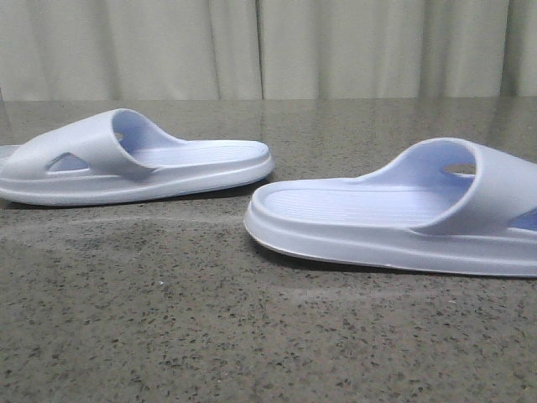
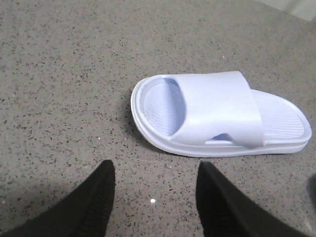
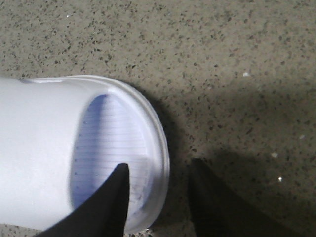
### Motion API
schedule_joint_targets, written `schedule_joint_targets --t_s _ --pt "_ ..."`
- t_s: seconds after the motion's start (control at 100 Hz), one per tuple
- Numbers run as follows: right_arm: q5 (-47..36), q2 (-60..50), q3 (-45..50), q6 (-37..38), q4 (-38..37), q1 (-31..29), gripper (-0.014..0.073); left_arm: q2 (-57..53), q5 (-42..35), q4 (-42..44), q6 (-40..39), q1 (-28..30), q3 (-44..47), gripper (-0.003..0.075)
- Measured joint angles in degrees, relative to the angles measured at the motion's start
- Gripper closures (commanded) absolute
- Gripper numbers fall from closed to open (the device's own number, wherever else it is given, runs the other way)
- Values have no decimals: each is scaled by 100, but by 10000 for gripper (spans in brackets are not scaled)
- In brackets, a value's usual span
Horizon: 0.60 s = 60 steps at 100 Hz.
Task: Insert blue slippers together front up
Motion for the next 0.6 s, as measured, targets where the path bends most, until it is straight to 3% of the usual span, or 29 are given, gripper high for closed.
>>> schedule_joint_targets --t_s 0.22,0.6 --pt "65 45 0 -302 113 -370 357 205 0 -14 118 0 0 386" --pt "843 745 -210 -1714 1512 -924 357 219 -33 -41 145 0 0 386"
